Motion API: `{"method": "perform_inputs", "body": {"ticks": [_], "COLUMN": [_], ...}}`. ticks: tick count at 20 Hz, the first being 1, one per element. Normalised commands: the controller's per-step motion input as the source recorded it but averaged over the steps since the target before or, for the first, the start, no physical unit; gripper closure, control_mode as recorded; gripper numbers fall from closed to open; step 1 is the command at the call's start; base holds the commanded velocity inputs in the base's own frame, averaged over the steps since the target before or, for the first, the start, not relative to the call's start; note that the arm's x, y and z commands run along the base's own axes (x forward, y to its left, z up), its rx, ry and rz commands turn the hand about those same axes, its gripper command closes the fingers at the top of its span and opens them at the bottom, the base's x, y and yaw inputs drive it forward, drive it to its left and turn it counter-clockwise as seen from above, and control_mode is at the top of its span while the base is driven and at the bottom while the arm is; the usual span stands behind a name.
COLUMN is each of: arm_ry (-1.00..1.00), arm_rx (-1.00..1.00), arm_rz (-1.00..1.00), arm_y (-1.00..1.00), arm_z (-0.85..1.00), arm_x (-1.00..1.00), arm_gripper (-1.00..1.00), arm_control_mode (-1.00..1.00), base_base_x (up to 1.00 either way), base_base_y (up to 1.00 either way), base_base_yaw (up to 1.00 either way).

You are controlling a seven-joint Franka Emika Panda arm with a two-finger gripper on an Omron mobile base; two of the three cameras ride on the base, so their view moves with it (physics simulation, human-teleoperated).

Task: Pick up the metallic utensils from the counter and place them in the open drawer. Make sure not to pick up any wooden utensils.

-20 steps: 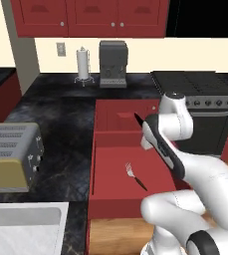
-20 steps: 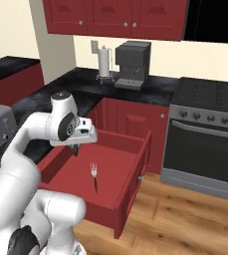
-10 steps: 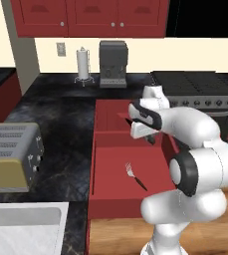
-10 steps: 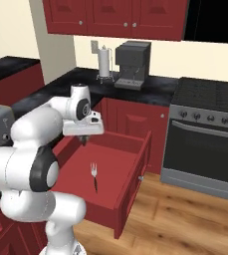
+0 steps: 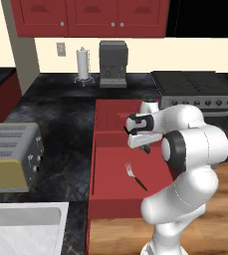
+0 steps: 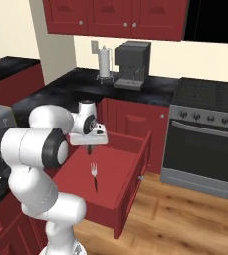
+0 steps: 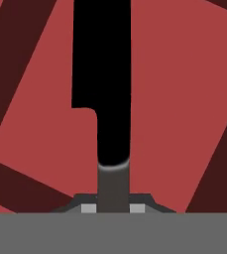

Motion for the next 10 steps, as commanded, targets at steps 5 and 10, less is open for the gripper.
{"method": "perform_inputs", "body": {"ticks": [5,10], "arm_ry": [-0.07,0.0], "arm_rx": [0.02,0.0], "arm_rz": [0.0,0.0], "arm_y": [-0.35,-0.18], "arm_z": [-0.66,-0.73], "arm_x": [-0.26,0.0], "arm_gripper": [1.0,1.0], "arm_control_mode": [-1.0,-1.0], "base_base_x": [0.0,0.0], "base_base_y": [0.0,0.0], "base_base_yaw": [0.0,0.0]}}
